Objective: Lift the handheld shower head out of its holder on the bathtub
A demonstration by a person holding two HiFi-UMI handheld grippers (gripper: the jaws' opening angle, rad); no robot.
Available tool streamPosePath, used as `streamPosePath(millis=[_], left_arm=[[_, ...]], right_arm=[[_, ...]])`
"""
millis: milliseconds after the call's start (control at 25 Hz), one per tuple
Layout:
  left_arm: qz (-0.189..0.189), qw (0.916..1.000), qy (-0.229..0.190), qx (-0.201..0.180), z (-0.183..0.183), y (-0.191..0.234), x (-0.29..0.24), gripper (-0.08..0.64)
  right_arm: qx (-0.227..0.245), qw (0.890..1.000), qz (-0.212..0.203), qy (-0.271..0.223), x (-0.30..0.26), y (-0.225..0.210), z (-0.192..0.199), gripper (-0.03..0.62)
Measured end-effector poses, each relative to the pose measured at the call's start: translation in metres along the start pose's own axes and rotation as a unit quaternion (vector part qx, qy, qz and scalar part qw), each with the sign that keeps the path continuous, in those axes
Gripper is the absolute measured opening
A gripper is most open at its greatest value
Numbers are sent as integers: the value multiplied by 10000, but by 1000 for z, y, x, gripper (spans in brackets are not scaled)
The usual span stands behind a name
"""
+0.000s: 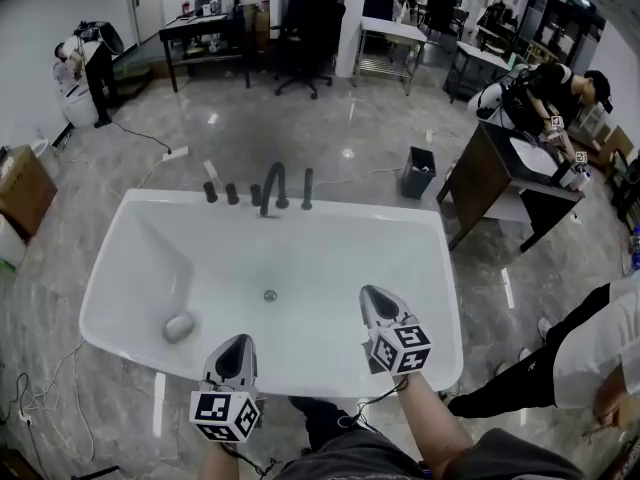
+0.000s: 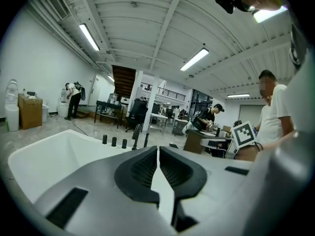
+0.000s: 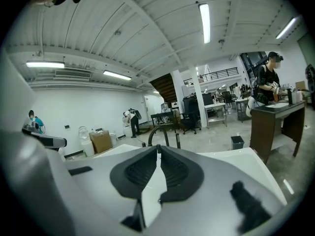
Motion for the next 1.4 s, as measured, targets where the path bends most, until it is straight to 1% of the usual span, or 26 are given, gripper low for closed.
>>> streamPosePath(millis=[120,240,360,480,600,720,800,840,880,920,1040,1160,1280,1400], left_arm=[[56,9999,83,-55,-14,9,-40,26],[86,9998,168,-55,-25,18,-79,26],[100,9996,254,-63,-33,28,-117,26],[109,9994,316,-106,-40,38,-153,26],[111,9993,345,-100,-51,51,-187,26],[124,9992,372,-40,-61,65,-217,26],[127,9991,398,-12,-64,75,-236,26],[123,9991,408,-6,-64,79,-245,26],[118,9991,415,-4,-65,83,-255,26],[111,9990,425,-6,-64,85,-264,26],[67,9988,482,-38,-57,95,-290,26],[-19,9985,555,-28,-48,112,-311,26],[-98,9979,623,120,-40,125,-328,26],[-145,9975,685,113,-30,134,-345,26]], right_arm=[[-4,10000,58,0,-32,-21,-13,35],[35,9999,21,103,-65,-40,-21,35],[57,9997,-6,238,-98,-58,-24,35],[-23,9995,0,300,-132,-75,-24,35],[-73,9994,-21,345,-169,-87,-28,36],[-160,9994,-131,278,-205,-93,-35,37],[-179,9992,-189,319,-230,-96,-33,40],[-186,9989,-220,362,-242,-99,-30,60],[-198,9987,-247,407,-253,-102,-27,113],[-198,9984,-265,453,-265,-106,-23,143],[-115,9979,-280,565,-295,-114,-11,166],[-167,9974,-298,632,-325,-115,-3,190],[-143,9981,-103,594,-350,-121,3,225],[-72,9982,58,596,-374,-129,13,256]])
Point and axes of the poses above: the fingertips, and each gripper's own axes: x backward along the fingers, y to its left, z out of its underside, the point moved 2 cm from there along x, backward along the fingers, and after that the axes turned 5 degrees about y, right-handed, at the moved point
